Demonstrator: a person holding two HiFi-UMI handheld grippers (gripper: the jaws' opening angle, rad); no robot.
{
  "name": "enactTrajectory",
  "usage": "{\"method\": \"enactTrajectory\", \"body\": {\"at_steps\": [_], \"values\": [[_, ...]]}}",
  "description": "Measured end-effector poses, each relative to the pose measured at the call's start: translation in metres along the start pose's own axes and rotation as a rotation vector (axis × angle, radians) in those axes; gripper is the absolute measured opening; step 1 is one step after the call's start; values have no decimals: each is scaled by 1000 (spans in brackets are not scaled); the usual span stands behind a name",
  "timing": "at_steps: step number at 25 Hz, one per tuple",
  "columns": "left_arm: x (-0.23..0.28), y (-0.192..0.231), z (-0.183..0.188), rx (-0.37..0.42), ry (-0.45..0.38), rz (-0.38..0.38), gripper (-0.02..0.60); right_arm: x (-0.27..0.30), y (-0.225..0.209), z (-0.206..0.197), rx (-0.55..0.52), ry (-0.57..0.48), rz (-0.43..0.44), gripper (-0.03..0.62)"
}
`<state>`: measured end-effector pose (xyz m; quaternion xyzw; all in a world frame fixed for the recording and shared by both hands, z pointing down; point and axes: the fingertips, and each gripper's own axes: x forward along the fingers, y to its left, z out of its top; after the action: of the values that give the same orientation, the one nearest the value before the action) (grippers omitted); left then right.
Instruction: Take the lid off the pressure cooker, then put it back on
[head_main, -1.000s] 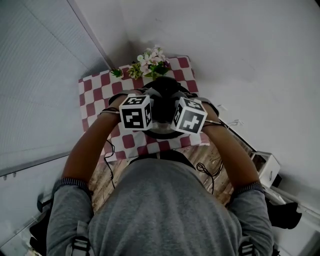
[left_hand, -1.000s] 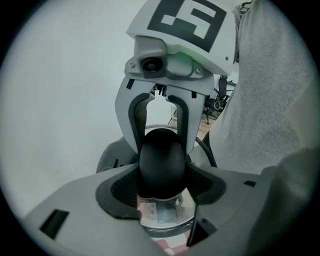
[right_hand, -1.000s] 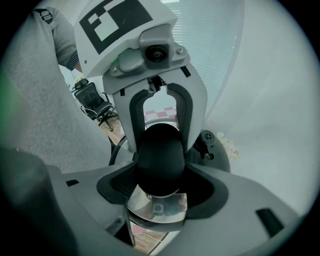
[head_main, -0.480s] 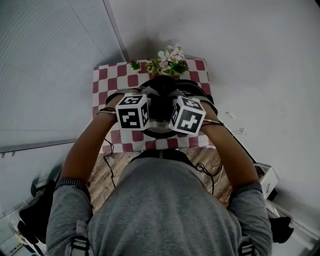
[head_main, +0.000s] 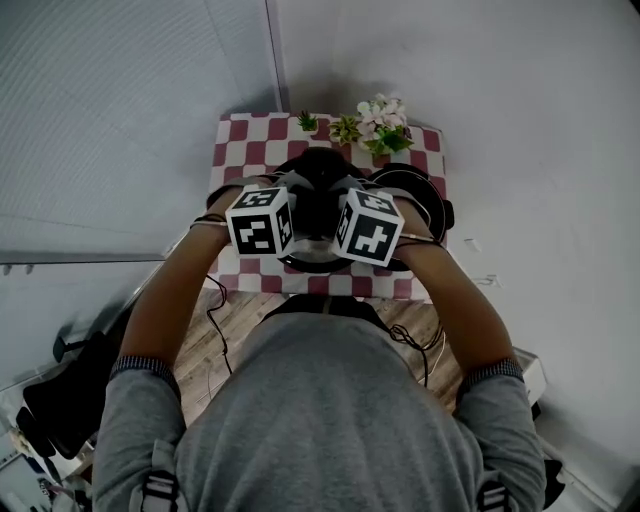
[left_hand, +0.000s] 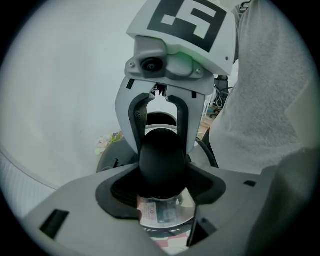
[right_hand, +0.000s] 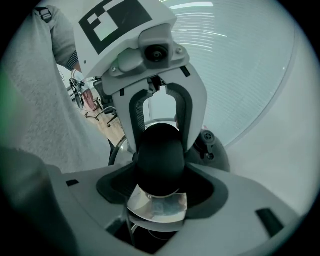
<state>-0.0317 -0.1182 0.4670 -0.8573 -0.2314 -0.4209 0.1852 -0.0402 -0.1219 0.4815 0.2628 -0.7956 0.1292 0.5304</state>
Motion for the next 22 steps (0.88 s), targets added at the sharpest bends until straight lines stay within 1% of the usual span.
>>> {"method": "enactTrajectory", "body": {"at_steps": [7, 12, 18, 22], "values": [[-19, -1, -41, -81, 21, 49, 302, 25, 3, 36, -82, 0, 50, 291], [-26, 2, -71, -116, 48, 96, 302, 46, -1, 58, -135, 6, 50, 291], [-29, -1, -101, -163, 63, 110, 302, 71, 3, 74, -174, 8, 87, 291], [-25, -6, -121, -188, 83, 114, 302, 91, 6, 80, -187, 15, 95, 291]]}}
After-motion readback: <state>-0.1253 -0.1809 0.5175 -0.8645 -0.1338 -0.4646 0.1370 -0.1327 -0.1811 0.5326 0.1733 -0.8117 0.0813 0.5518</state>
